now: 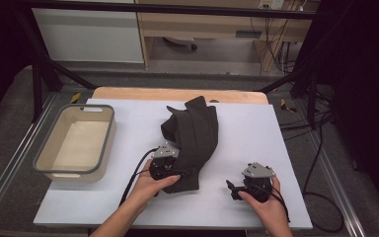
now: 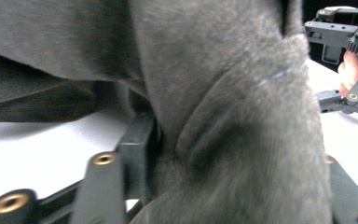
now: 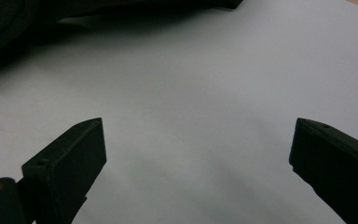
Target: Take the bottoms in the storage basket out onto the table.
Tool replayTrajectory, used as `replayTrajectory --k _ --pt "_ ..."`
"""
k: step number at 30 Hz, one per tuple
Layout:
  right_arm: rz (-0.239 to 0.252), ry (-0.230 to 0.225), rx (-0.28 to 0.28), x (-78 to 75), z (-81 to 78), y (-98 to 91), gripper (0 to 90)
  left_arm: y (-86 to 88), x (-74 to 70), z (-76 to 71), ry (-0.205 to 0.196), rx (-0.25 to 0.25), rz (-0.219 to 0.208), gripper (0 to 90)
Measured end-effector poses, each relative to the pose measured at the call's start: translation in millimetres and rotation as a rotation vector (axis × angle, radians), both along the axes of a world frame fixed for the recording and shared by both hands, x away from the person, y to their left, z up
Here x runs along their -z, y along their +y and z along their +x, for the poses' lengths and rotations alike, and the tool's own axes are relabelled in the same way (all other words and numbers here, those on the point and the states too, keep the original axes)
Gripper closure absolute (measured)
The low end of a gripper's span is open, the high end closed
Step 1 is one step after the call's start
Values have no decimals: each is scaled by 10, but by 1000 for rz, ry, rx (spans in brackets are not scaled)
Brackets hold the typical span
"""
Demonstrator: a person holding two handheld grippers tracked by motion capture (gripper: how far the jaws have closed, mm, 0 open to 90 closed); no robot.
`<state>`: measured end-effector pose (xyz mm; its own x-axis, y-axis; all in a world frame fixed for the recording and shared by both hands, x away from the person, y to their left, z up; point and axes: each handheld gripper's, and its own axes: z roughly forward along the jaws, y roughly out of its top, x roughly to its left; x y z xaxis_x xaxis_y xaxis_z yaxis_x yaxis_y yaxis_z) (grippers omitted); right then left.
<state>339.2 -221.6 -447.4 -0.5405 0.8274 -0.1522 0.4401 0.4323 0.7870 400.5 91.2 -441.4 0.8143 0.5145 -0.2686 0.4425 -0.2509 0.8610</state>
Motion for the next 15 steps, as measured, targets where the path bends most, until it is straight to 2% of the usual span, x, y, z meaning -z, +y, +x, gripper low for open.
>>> replayTrajectory --k 3,15 --pt "1 4 -1 4 2 1 44 16 -6 18 16 -14 -19 323" --pt "-5 5 -6 5 2 6 43 3 -58 -11 -7 -38 -40 131"
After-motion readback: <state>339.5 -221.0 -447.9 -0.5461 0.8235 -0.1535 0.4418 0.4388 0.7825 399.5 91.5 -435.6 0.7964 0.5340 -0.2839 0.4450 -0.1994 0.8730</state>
